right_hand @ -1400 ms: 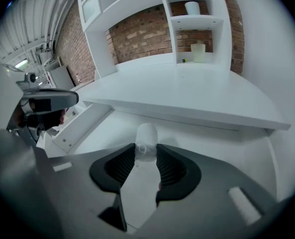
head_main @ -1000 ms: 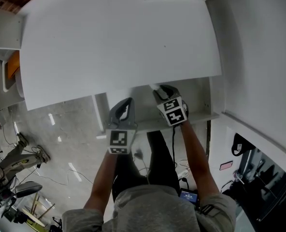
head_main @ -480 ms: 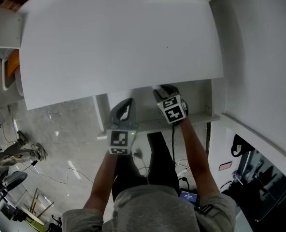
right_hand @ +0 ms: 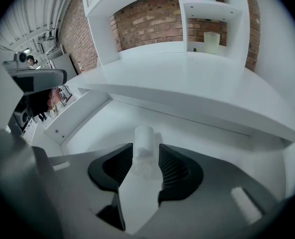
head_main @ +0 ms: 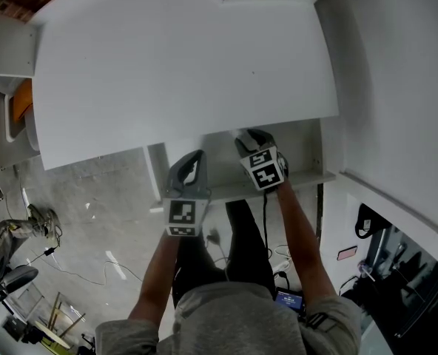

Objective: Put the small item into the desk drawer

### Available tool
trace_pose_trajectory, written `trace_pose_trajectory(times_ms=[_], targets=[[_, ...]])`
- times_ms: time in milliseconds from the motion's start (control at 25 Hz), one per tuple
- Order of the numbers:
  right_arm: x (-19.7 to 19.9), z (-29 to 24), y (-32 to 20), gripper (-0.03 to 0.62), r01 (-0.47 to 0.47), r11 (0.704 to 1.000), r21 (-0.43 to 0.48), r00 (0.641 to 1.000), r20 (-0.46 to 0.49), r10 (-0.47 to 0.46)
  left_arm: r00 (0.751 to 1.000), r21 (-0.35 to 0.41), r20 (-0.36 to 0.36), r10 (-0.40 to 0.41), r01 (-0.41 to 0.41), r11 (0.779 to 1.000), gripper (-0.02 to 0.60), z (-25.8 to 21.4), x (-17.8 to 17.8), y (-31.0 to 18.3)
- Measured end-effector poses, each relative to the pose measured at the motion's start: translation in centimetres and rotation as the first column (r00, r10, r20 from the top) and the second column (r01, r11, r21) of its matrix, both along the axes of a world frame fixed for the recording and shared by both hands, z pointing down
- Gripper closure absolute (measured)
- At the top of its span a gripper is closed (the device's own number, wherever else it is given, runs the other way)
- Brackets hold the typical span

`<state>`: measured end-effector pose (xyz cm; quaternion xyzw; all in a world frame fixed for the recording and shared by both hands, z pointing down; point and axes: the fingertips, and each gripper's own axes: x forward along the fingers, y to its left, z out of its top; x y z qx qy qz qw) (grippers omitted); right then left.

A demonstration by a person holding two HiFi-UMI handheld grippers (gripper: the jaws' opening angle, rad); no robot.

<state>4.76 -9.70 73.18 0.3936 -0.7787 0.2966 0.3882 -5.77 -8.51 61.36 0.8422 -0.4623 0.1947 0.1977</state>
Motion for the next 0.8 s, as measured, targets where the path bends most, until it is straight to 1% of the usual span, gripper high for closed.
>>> trace_pose_trajectory(times_ms=[280, 480, 640, 800], targets=[[0.2, -2.3, 0.3, 0.440, -0.023, 0.999, 0.044, 1.000, 0.010, 0.023, 1.000, 0.041, 0.008, 0.018, -0.019, 0.999, 0.569, -2.6, 0.1, 0.1], [0.2, -5.8, 0.2, 0.457, -0.046, 0.993, 0.112, 0.999, 0.021, 0.043, 0.999, 0.070, 0.013, 0.032, -0.033, 0.997, 0.569, -4.9, 0.1, 0.5], [0.5, -9.2, 0.5, 0.475, -0.078, 0.982, 0.172, 0.997, 0.027, 0.075, 0.999, 0.096, 0.009, 0.040, -0.040, 0.995, 0.569, -7.2, -0.1, 1.0], [0.6, -13.3, 1.0, 0.492, -0.117, 0.963, 0.243, 0.993, 0.046, 0.109, 0.999, 0.138, 0.006, 0.053, -0.053, 0.989, 0.569, -9.7, -0.3, 1.6]])
